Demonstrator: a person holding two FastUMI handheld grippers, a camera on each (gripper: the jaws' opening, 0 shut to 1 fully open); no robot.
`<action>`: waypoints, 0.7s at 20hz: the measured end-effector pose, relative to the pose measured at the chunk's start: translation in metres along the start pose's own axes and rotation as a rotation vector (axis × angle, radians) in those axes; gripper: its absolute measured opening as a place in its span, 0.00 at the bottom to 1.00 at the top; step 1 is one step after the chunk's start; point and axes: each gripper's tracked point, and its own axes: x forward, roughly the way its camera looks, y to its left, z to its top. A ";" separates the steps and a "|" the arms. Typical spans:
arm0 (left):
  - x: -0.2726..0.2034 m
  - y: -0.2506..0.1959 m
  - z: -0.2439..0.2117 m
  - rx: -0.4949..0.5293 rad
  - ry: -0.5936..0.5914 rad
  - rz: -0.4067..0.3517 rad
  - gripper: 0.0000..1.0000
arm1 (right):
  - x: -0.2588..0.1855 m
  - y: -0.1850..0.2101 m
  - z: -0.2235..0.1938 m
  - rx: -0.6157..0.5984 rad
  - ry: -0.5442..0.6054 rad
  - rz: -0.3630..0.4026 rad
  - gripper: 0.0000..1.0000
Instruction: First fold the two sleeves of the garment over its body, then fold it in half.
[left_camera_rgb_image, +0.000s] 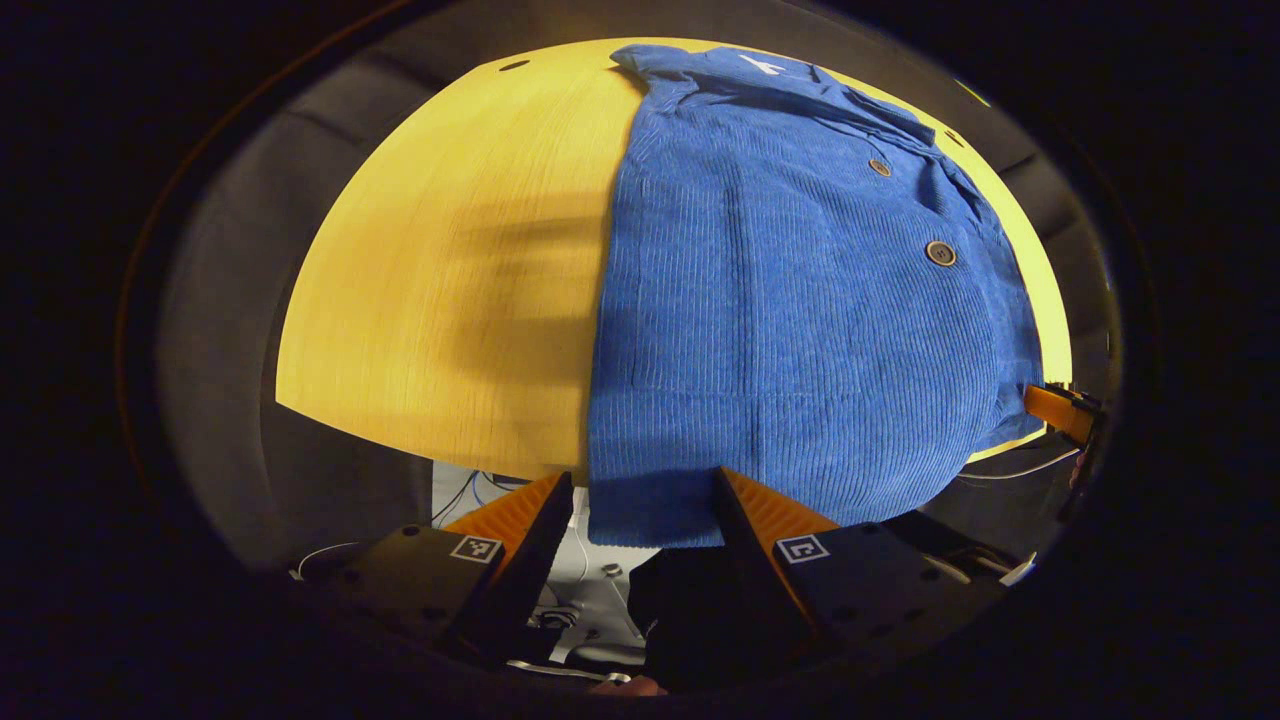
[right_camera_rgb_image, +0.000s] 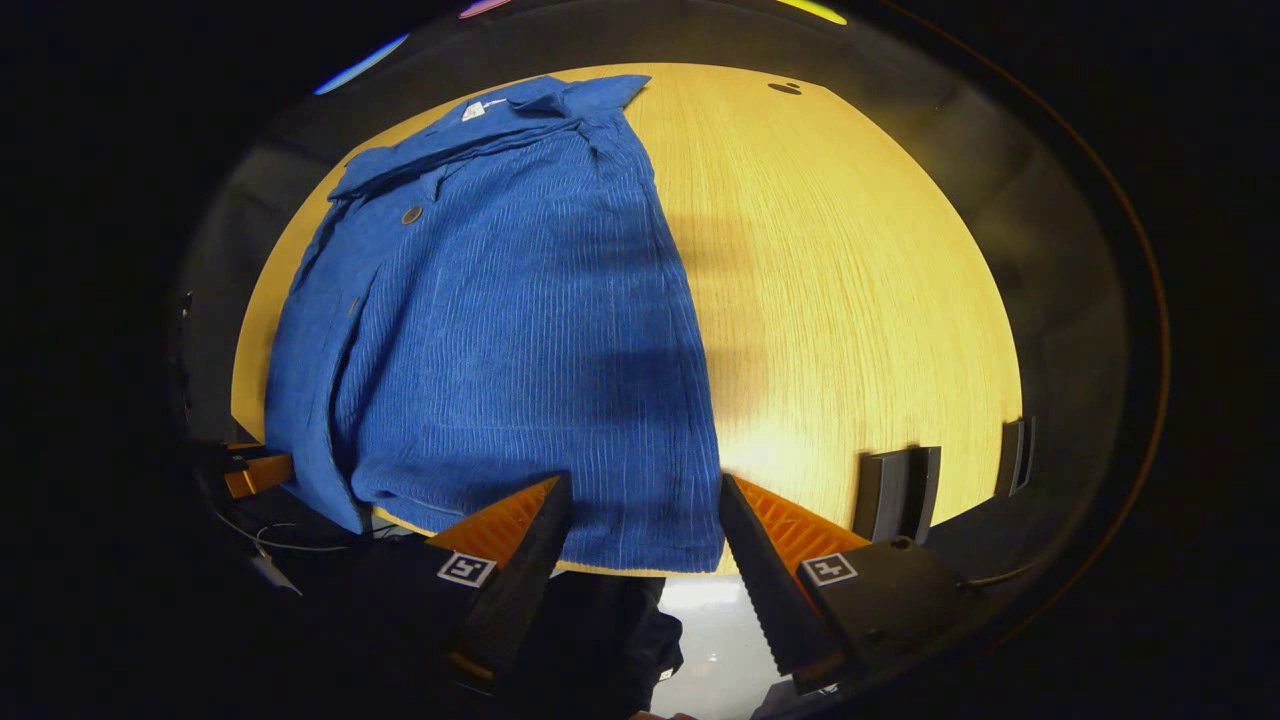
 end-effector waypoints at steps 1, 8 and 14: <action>0.000 0.000 0.000 -0.011 0.001 -0.006 0.82 | 0.001 -0.001 0.000 -0.009 0.005 -0.006 0.95; 0.003 -0.003 0.000 -0.011 0.035 -0.059 0.83 | 0.007 0.002 -0.003 -0.040 0.054 -0.014 0.94; -0.002 -0.022 0.005 0.077 0.032 -0.092 0.04 | 0.011 0.011 0.006 -0.027 0.040 0.019 0.11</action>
